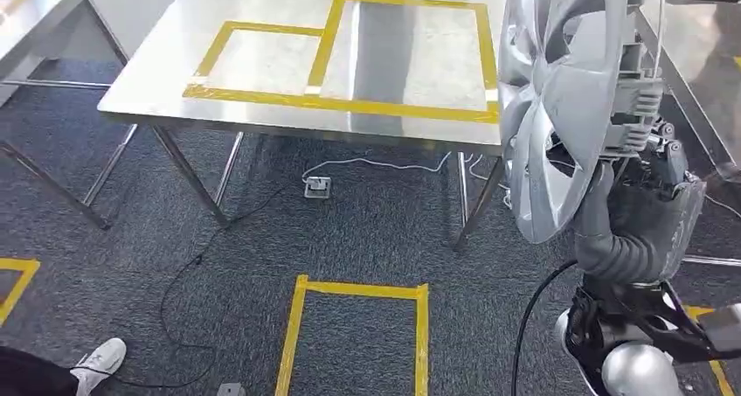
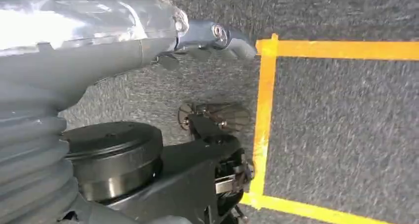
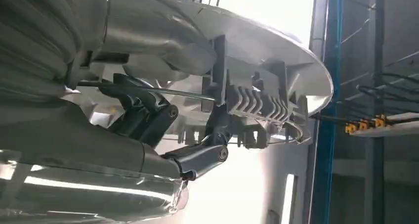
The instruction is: Take the parts from the cabinet and place them on the table.
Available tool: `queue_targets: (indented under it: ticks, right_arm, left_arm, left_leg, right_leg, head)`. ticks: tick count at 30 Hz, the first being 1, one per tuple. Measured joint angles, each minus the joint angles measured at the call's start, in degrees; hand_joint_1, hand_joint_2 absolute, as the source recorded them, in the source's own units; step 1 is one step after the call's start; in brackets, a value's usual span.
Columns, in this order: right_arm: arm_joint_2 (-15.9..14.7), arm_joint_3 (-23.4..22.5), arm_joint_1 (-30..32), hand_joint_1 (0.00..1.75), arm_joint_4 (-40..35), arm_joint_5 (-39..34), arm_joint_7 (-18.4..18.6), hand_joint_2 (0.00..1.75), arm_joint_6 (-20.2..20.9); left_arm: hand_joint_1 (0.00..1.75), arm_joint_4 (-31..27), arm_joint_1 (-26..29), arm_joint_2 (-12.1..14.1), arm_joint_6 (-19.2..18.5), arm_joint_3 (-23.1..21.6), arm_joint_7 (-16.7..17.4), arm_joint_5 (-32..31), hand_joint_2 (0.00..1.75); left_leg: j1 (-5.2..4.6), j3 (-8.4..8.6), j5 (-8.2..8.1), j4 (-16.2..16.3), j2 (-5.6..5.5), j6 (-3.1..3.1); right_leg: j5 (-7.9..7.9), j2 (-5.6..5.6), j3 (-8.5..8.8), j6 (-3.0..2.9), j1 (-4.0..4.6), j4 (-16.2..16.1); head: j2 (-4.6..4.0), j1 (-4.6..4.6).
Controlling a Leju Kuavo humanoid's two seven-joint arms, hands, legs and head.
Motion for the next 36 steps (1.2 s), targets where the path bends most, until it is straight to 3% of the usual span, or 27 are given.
queue_targets:
  ticks: [1,2,5,6,7,9,10,11,12,14,15,16,18,21,22,23,25,26,27,28,30,31,32,33,34,36]
  right_arm:
    - [0.00,0.00,-0.18,1.75,0.02,0.02,0.00,1.75,0.00]
    - [0.00,0.00,-0.19,1.75,0.11,0.00,0.00,1.75,0.00]
    - [0.13,0.02,-0.16,1.75,0.33,-0.02,0.02,1.75,-0.02]
    - [0.18,-0.04,-0.09,1.75,0.35,-0.11,0.04,1.75,-0.07]
    - [0.22,-0.04,-0.15,1.75,0.35,-0.15,0.04,1.75,-0.09]
    - [0.24,-0.02,-0.16,1.75,0.35,-0.15,0.02,1.75,-0.07]
    - [0.29,0.00,-0.13,1.75,0.37,-0.17,0.02,1.75,-0.07]
    - [0.35,0.00,-0.06,1.75,0.42,-0.24,0.04,1.75,-0.07]
    - [0.39,0.05,-0.04,1.75,0.53,-0.33,0.04,1.75,-0.04]
    - [0.46,0.04,-0.06,1.75,0.53,-0.33,0.02,1.75,-0.07]
    - [0.46,0.02,-0.08,1.75,0.53,-0.33,0.02,1.75,-0.09]
    - [0.48,0.02,-0.19,1.75,0.53,-0.31,-0.04,1.75,-0.15]
    - [0.57,-0.02,-0.26,1.75,0.53,-0.33,-0.07,1.75,-0.22]
    - [0.66,0.00,-0.13,1.75,0.55,-0.37,-0.02,1.75,-0.22]
    - [0.66,-0.02,-0.29,1.75,0.53,-0.35,-0.02,1.75,-0.22]
    - [0.66,0.05,-0.35,1.75,0.55,-0.33,-0.04,1.75,-0.18]
    - [0.74,0.02,-0.28,1.75,0.70,-0.33,-0.04,1.75,-0.20]
    - [0.77,0.05,-0.27,1.75,0.83,-0.35,-0.04,1.75,-0.20]
    - [0.77,0.05,-0.24,1.75,0.94,-0.35,-0.04,1.75,-0.20]
    - [0.77,0.05,-0.25,1.75,1.03,-0.35,-0.04,1.75,-0.20]
    - [0.77,0.02,-0.21,1.75,1.09,-0.44,-0.04,1.75,-0.28]
    - [0.79,0.00,-0.20,1.75,1.25,-0.42,-0.09,1.75,-0.35]
    - [0.85,0.02,-0.32,1.75,1.33,-0.42,-0.11,1.75,-0.37]
    - [0.79,-0.02,-0.35,1.75,1.29,-0.39,-0.15,1.75,-0.37]
    - [0.81,0.00,-0.36,1.75,1.27,-0.44,-0.17,1.75,-0.39]
    - [0.88,0.02,-0.26,1.75,1.29,-0.46,-0.17,1.75,-0.39]
  left_arm:
    - [0.00,-0.02,-0.12,0.04,0.02,0.00,0.04,0.02,1.75]
    - [0.00,0.00,-0.09,0.04,0.02,0.00,0.11,0.02,1.75]
    - [0.00,0.00,0.14,0.07,0.07,0.00,0.15,0.02,1.75]
    - [0.00,0.00,0.09,0.09,0.07,0.00,0.15,0.02,1.75]
    - [0.00,0.00,-0.03,0.09,0.07,0.00,0.15,0.02,1.75]
    - [0.00,0.00,-0.03,0.09,0.05,0.00,0.15,0.02,1.75]
    - [0.00,0.00,0.06,0.09,0.05,0.00,0.17,0.02,1.75]
    - [0.00,0.00,0.12,0.07,0.04,0.00,0.24,0.02,1.75]
    - [0.00,0.00,0.16,0.07,0.05,0.00,0.28,0.02,1.75]
    - [0.00,0.00,0.14,0.09,0.04,0.00,0.26,0.02,1.75]
    - [0.00,0.00,0.17,0.11,0.07,0.00,0.26,0.02,1.75]
    - [0.00,0.02,0.18,0.28,0.07,0.00,0.28,0.02,1.75]
    - [0.00,0.00,0.13,0.24,0.07,0.00,0.28,0.00,1.75]
    - [0.00,0.00,0.24,0.42,0.11,0.00,0.28,0.02,1.75]
    - [0.00,0.00,0.19,0.42,0.13,0.00,0.26,0.02,1.75]
    - [0.00,-0.02,0.14,0.35,0.13,0.00,0.22,0.00,1.75]
    - [0.00,-0.02,0.31,0.24,0.11,0.00,0.24,0.00,1.75]
    - [0.00,-0.02,0.38,0.24,0.11,0.00,0.26,0.00,1.75]
    - [0.00,-0.02,0.40,0.24,0.11,0.00,0.26,0.00,1.75]
    - [0.00,-0.02,0.38,0.24,0.11,0.00,0.26,0.00,1.75]
    - [0.00,-0.04,0.36,0.18,0.11,0.00,0.24,0.00,1.75]
    - [0.00,-0.02,0.38,-0.02,0.13,0.02,0.26,0.02,1.75]
    - [0.00,-0.02,0.25,-0.04,0.13,0.02,0.28,-0.02,1.75]
    - [0.00,-0.04,0.18,-0.09,0.13,0.02,0.31,-0.02,1.75]
    - [0.00,-0.06,0.24,-0.19,0.07,0.00,0.31,-0.04,1.75]
    - [0.00,-0.04,0.00,-0.22,0.11,0.00,0.31,0.00,1.75]
  left_leg:
    - [-0.30,-0.20,-0.27,0.60,-0.19,-0.43]
    - [-0.31,-0.51,-0.11,0.48,-0.17,-0.72]
    - [-0.11,-0.17,-0.65,0.25,0.26,-1.61]
    - [-0.10,-0.50,-1.37,1.43,1.28,-1.95]
    - [-0.03,-2.11,-2.78,4.46,1.63,-2.10]
    - [0.03,-7.57,-6.23,13.94,1.64,-2.20]
    - [0.02,-10.29,-6.92,17.91,1.56,-2.17]
    - [0.03,-11.53,-6.20,18.89,1.54,-2.02]
    - [0.01,-11.47,-3.73,17.19,1.45,-1.73]
    - [-0.18,-8.33,3.21,8.41,1.37,-0.80]
    - [-0.56,-6.96,4.98,4.61,1.30,-0.22]
    - [-0.85,-6.51,4.25,5.04,1.25,0.15]
    - [-1.13,-5.41,2.52,2.21,1.25,0.33]
    - [-0.57,-3.98,1.95,1.38,1.08,1.05]
    - [-0.54,-3.37,1.68,1.20,1.09,1.43]
    - [-0.54,-2.95,1.28,1.18,1.11,1.66]
    - [-0.62,-1.98,0.34,1.19,1.19,1.71]
    - [-0.69,-1.33,-0.18,1.20,1.22,1.70]
    - [-0.74,-0.55,-0.69,1.19,1.22,1.68]
    - [-0.83,0.39,-1.32,1.18,1.21,1.66]
    - [-1.08,2.23,-2.54,1.07,1.27,1.57]
    - [-1.12,2.82,-2.95,1.03,1.35,1.40]
    - [-1.02,2.44,-3.14,0.92,1.32,1.04]
    - [-1.00,2.32,-3.52,0.96,1.59,0.49]
    - [-1.09,2.95,-3.30,1.12,1.76,0.25]
    - [-1.03,3.37,-3.79,1.46,1.63,-0.30]
  right_leg:
    - [-0.32,0.23,0.61,-0.39,0.21,-1.64]
    - [-0.69,0.24,0.25,-1.13,0.27,-1.30]
    - [-1.01,0.34,0.44,-2.21,0.27,-1.46]
    - [-1.07,0.31,0.79,-2.57,0.26,-1.66]
    - [-1.31,0.26,1.03,-2.93,0.30,-1.68]
    - [-1.82,0.16,1.52,-3.45,0.48,-1.67]
    - [-2.16,0.16,1.87,-3.52,0.61,-1.67]
    - [-2.51,0.18,2.31,-3.52,0.69,-1.67]
    - [-3.01,0.25,3.00,-3.52,0.82,-1.67]
    - [-4.17,0.28,4.71,-3.31,1.02,-1.68]
    - [-4.81,0.25,5.12,-3.11,0.92,-1.81]
    - [-5.10,0.24,5.30,-2.70,1.13,-1.87]
    - [-5.30,0.38,5.26,-2.03,0.82,-2.05]
    - [-5.43,0.32,5.27,-1.45,0.76,-0.73]
    - [-5.98,0.32,3.89,-1.18,0.80,2.21]
    - [-7.31,0.33,1.41,-0.92,0.81,6.39]
    - [-10.73,0.33,-3.68,-0.59,0.82,13.80]
    - [-11.03,0.32,-5.42,-0.57,0.84,15.43]
    - [-9.68,0.32,-5.90,-0.69,0.84,14.59]
    - [-6.76,0.32,-5.46,-0.98,0.89,11.72]
    - [1.38,0.38,-3.51,-2.19,1.31,2.55]
    - [1.37,0.38,-3.55,-2.83,1.62,2.09]
    - [0.19,0.36,-3.75,-2.94,1.95,1.05]
    - [1.10,0.34,-3.14,-3.16,2.03,-0.03]
    - [0.86,0.34,-2.85,-3.49,2.13,-0.77]
    - [0.92,0.19,-0.93,-3.87,1.48,-2.04]
  head:
    - [0.00,0.14]
    - [0.00,-0.02]
    - [0.00,-0.85]
    - [0.00,-1.17]
    - [0.00,-1.57]
    - [0.00,-2.34]
    - [0.00,-2.73]
    - [0.00,-2.99]
    - [0.00,-3.05]
    - [0.00,-3.28]
    - [0.00,-3.30]
    - [0.00,-3.14]
    - [0.00,-3.51]
    - [0.00,-3.08]
    - [0.00,-2.90]
    - [0.00,-2.51]
    - [0.00,-2.18]
    - [0.00,-2.12]
    - [0.00,-1.98]
    - [0.00,-1.77]
    - [0.00,-1.28]
    - [0.00,-1.54]
    - [0.00,-1.70]
    - [0.00,-1.26]
    - [0.00,-1.11]
    - [0.00,-1.13]
